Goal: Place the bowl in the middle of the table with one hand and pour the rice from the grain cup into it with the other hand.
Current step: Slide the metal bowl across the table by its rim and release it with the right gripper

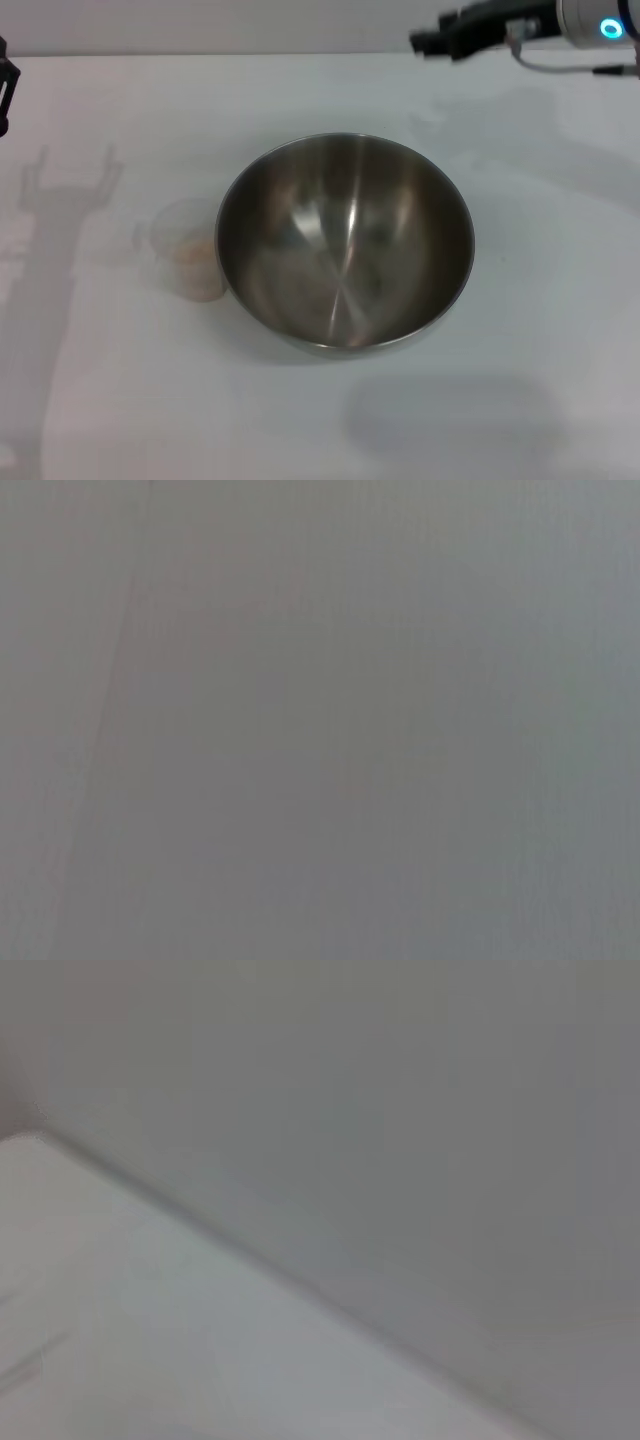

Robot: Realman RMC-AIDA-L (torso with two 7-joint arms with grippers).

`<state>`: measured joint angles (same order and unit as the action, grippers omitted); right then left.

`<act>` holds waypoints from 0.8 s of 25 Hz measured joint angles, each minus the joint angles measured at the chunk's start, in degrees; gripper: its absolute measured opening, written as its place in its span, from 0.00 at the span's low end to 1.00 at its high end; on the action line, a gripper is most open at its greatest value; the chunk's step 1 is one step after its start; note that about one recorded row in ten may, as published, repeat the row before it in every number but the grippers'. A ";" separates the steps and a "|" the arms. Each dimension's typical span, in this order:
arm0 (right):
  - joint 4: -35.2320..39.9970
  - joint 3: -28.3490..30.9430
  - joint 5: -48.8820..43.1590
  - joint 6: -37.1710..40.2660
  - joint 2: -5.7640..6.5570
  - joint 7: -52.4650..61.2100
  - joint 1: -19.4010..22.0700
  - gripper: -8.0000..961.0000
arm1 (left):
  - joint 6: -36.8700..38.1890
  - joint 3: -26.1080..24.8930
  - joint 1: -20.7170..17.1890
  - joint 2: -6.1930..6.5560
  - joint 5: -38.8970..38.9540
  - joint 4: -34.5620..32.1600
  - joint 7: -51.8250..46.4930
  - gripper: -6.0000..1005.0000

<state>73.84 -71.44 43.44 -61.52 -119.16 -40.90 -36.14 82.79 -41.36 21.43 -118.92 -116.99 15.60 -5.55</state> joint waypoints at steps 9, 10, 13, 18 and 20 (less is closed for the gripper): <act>2.37 -24.89 -0.62 51.59 -0.20 -3.39 13.15 0.44 | 2.32 1.20 -1.68 -0.18 0.00 0.07 -0.14 0.86; 2.37 -24.89 -0.62 51.59 -0.20 -3.39 13.15 0.44 | 2.45 1.38 -1.74 -0.18 0.00 0.09 -0.14 0.86; -1.24 -34.36 -0.80 71.36 -0.20 -3.91 16.38 0.44 | 2.83 1.63 -2.01 -0.17 0.00 0.12 -0.15 0.86; -15.58 -47.63 -0.69 105.39 -0.31 3.87 17.57 0.44 | 3.36 1.74 -2.80 -0.09 0.01 0.13 -0.17 0.86; -24.84 -52.34 -0.85 120.61 -0.32 13.43 16.42 0.44 | 3.37 1.96 -2.88 -0.08 0.01 0.14 -0.17 0.86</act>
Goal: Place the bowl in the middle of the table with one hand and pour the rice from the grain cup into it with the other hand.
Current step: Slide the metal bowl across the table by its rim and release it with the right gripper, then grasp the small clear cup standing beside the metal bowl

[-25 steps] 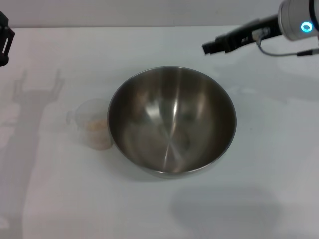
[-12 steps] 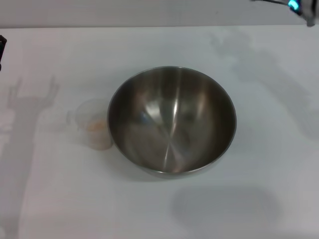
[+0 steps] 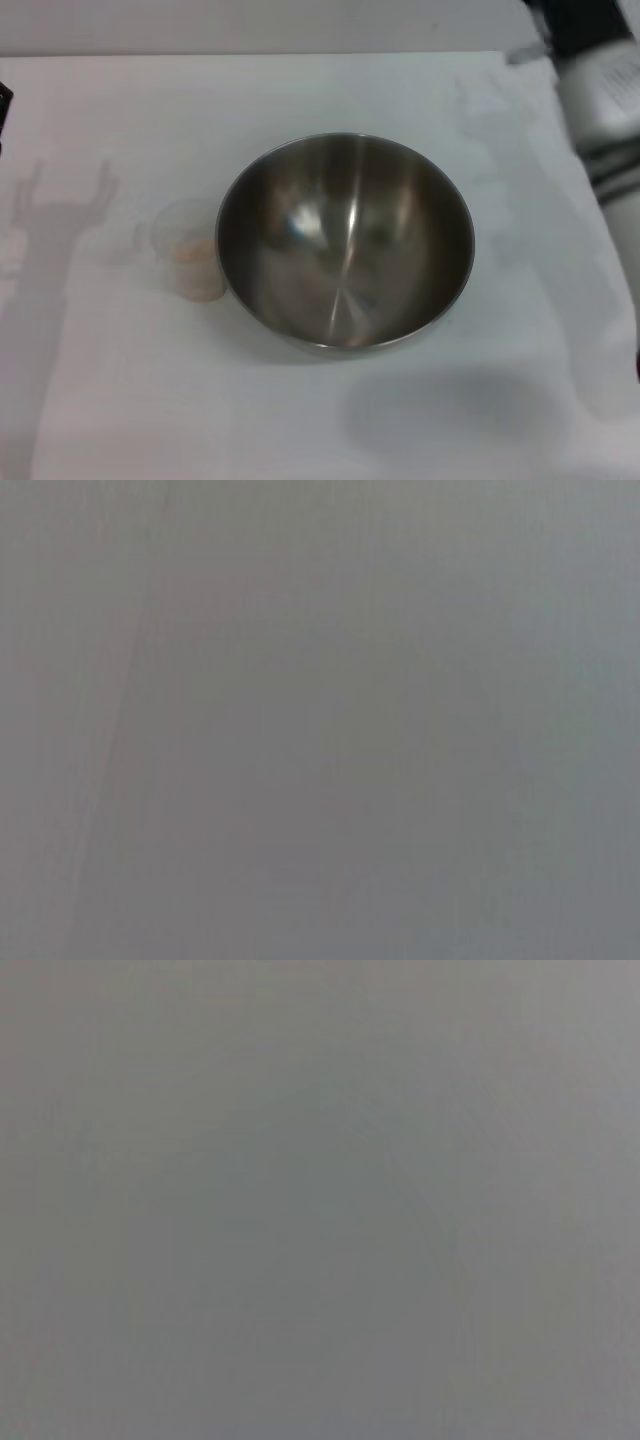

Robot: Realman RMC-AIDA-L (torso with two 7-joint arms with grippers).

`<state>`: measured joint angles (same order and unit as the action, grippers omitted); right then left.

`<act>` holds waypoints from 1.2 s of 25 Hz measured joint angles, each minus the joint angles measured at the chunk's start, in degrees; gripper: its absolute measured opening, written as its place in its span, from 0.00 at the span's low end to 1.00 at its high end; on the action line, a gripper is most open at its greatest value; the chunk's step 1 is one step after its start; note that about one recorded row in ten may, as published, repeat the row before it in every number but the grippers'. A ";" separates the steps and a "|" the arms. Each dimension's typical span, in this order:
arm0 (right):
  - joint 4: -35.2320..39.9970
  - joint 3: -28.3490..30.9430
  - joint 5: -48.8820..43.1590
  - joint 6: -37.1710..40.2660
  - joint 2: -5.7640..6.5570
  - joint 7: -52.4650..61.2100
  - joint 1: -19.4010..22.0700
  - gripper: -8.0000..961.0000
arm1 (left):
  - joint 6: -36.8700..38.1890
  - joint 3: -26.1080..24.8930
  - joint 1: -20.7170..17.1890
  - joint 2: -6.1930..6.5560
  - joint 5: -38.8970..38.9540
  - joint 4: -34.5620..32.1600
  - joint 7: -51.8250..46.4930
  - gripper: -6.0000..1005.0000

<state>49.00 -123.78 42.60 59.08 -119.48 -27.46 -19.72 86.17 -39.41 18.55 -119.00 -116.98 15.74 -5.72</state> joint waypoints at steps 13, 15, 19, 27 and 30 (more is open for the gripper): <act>-35.51 -2.01 0.22 25.50 0.50 45.12 -3.00 0.44 | 1.00 12.15 -4.35 -0.02 -0.11 -2.30 1.93 0.85; -36.96 -2.01 0.29 25.68 0.50 45.11 -3.03 0.44 | 0.89 13.41 -5.67 -0.07 -0.11 -1.99 3.96 0.84; -38.61 -2.02 0.21 24.89 0.62 45.03 -4.21 0.44 | 0.79 16.10 -8.39 -0.08 -0.10 -1.56 5.49 0.84; -41.55 -1.32 0.45 22.87 0.76 44.95 -7.98 0.44 | -0.13 22.14 -10.47 0.08 -0.08 -1.87 5.52 0.83; -42.06 -1.28 0.45 21.73 0.80 44.95 -9.05 0.44 | -2.27 23.15 -10.39 0.06 -0.08 -1.66 5.53 0.83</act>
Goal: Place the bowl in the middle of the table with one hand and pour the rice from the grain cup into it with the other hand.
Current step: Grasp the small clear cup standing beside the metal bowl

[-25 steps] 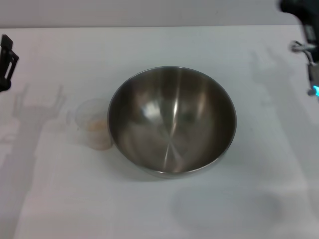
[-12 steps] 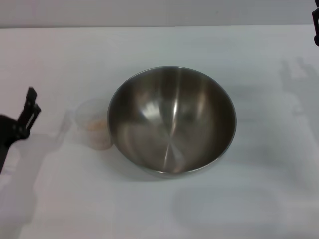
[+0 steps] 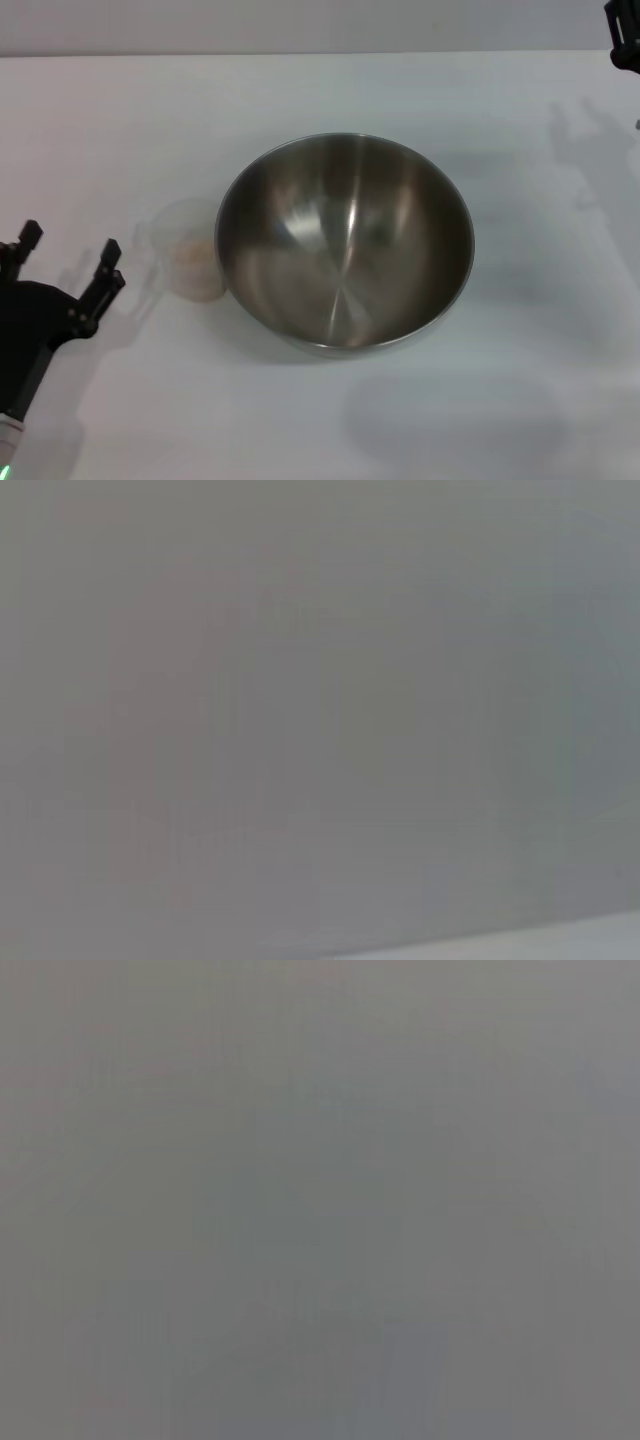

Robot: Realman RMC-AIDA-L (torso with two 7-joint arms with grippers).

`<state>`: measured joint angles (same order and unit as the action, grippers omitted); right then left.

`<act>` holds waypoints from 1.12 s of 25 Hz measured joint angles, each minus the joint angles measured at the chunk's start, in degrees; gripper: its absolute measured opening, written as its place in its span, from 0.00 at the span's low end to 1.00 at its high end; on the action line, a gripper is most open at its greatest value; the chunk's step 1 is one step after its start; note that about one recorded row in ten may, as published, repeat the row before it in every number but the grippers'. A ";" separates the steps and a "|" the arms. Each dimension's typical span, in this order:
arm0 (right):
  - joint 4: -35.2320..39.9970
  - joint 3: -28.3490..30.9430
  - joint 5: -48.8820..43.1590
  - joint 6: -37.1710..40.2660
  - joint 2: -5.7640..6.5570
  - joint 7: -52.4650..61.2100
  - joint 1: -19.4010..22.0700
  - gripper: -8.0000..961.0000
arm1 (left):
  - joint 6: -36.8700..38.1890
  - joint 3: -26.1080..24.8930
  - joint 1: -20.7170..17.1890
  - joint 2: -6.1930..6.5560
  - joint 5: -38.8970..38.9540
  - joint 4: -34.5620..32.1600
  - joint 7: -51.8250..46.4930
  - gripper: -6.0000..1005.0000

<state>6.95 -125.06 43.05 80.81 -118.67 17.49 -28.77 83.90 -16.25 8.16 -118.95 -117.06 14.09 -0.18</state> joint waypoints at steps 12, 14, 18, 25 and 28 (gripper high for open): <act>-1.01 0.00 -0.05 -0.49 0.02 0.00 -1.30 0.44 | -8.18 -0.38 2.43 -0.09 0.39 0.45 0.26 0.82; -1.07 0.00 -0.05 -0.51 0.03 0.00 -1.10 0.44 | -8.59 -0.38 2.77 -0.07 0.40 0.32 0.27 0.82; -1.18 0.00 -0.05 -0.56 0.02 0.00 -1.00 0.44 | -8.78 -0.30 3.09 -0.06 0.36 0.26 0.27 0.81; -1.31 0.00 -0.31 -0.96 -0.08 0.00 -0.76 0.44 | -10.51 -0.42 4.23 0.00 0.47 0.14 0.28 0.81; -1.33 0.00 -0.41 -1.02 -0.16 0.00 -0.46 0.44 | -10.84 -0.75 4.70 0.04 0.52 0.12 0.28 0.80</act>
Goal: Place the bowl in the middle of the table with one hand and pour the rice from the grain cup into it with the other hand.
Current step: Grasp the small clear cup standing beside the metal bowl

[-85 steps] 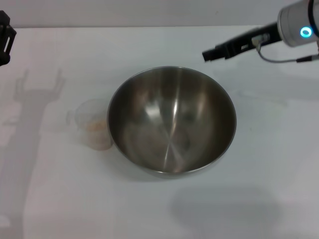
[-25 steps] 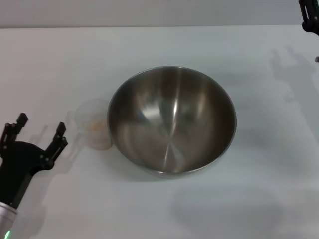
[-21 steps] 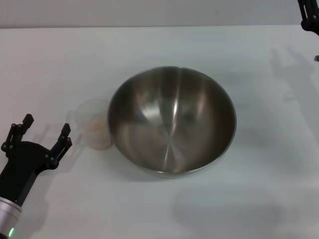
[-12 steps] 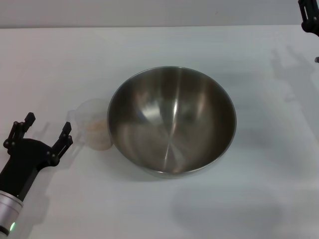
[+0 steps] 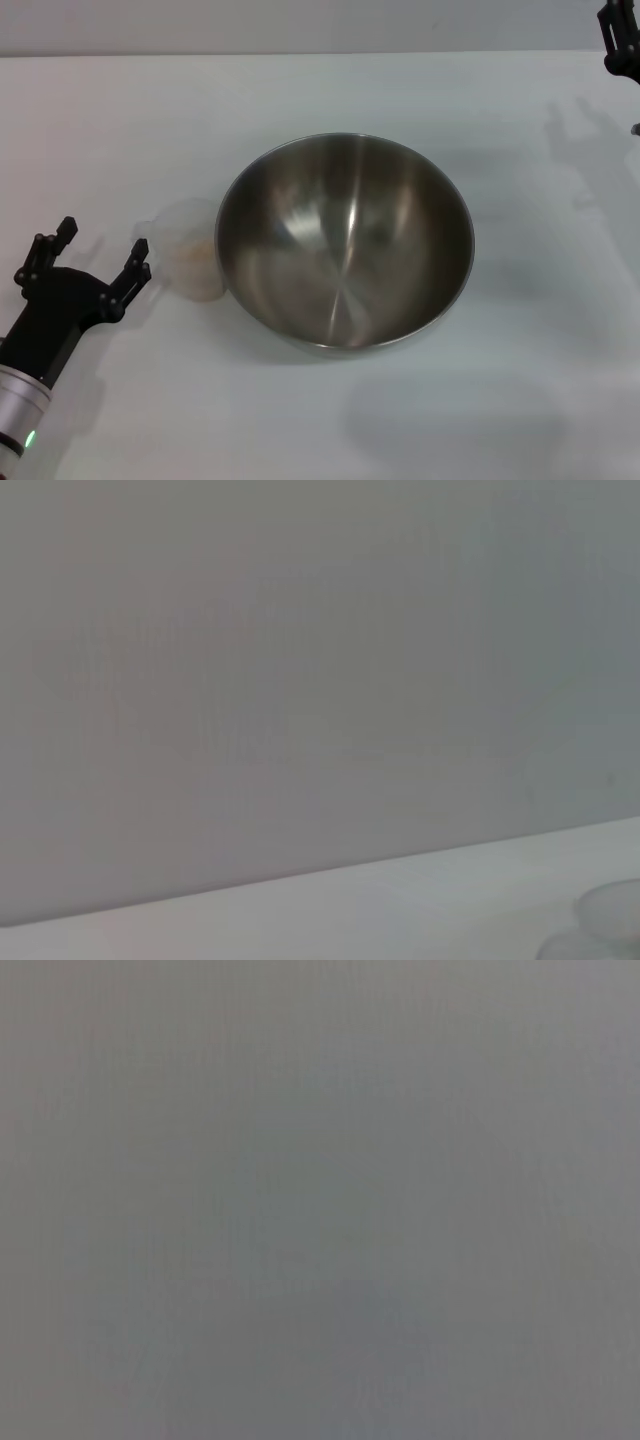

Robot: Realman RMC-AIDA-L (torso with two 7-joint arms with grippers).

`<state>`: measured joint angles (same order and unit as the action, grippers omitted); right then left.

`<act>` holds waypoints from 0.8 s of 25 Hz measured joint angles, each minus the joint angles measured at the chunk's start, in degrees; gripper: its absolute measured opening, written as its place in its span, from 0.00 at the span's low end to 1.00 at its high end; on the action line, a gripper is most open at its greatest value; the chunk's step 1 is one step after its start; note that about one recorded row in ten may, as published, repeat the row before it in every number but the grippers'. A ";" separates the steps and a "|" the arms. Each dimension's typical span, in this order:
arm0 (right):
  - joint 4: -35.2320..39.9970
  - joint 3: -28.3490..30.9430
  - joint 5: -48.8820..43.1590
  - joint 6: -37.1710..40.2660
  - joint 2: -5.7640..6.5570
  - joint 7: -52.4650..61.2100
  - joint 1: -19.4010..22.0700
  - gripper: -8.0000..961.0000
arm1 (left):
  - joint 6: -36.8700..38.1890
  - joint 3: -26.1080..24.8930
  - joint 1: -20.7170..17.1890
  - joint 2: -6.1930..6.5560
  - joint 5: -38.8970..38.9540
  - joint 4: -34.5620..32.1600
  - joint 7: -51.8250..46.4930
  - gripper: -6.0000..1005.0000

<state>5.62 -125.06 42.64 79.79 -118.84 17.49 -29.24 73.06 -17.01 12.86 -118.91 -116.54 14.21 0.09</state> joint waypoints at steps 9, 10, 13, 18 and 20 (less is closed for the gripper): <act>0.00 0.00 0.17 0.00 -0.13 0.00 0.51 0.44 | -2.13 -1.64 1.42 -0.01 0.17 -0.23 0.00 0.79; 0.00 0.00 0.21 0.00 -0.14 0.00 0.52 0.44 | -2.26 -1.74 1.52 -0.01 0.18 -0.24 0.00 0.79; 0.00 0.00 0.26 0.00 -0.16 0.00 0.52 0.44 | -2.30 -1.80 1.77 -0.01 0.18 -0.24 0.00 0.79; 0.00 0.00 0.28 -0.12 -0.17 0.00 0.50 0.44 | -2.31 -1.80 2.32 -0.02 0.13 -0.24 0.00 0.78; 0.06 0.00 0.28 -0.40 -0.17 0.00 0.50 0.44 | -2.31 -1.80 2.62 -0.07 -0.10 -0.21 -0.01 0.78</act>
<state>5.68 -125.06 42.92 79.39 -119.00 17.49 -28.74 70.75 -18.81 15.48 -118.98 -116.64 14.00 0.09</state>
